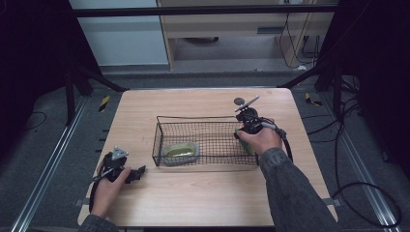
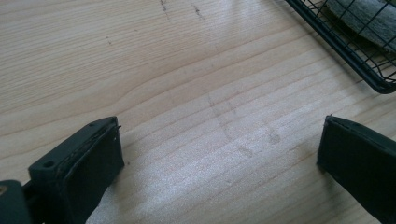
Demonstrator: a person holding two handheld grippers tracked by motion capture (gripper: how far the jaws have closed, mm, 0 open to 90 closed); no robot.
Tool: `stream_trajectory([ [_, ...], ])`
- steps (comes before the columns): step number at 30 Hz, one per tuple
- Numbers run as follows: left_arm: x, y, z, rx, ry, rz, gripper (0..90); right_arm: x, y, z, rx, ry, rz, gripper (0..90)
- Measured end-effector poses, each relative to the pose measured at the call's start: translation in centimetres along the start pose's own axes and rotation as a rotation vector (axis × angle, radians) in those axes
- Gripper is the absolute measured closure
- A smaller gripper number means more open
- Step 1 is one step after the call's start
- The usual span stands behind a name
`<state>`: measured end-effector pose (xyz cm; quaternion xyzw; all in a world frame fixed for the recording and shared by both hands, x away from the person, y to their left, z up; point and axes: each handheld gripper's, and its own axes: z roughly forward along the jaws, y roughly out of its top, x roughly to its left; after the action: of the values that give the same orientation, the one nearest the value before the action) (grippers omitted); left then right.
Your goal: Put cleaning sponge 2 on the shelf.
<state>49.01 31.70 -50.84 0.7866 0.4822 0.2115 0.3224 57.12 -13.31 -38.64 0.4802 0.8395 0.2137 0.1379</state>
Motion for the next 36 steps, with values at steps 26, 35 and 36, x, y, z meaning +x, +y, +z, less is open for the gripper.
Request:
stream_trajectory([
  [26,0.0,0.0,0.0,-0.001,-0.001,-0.003,0.0,0.3,-0.3,0.0,-0.031,0.006,0.014,26.8],
  [35,0.0,0.0,0.1,-0.001,-0.002,-0.003,0.0,0.0,-0.3,-0.8,-0.094,0.002,0.033,12.9],
  [36,0.0,0.0,0.1,-0.001,-0.002,-0.004,0.0,0.0,-0.3,-0.9,-0.103,0.003,0.034,11.2],
])
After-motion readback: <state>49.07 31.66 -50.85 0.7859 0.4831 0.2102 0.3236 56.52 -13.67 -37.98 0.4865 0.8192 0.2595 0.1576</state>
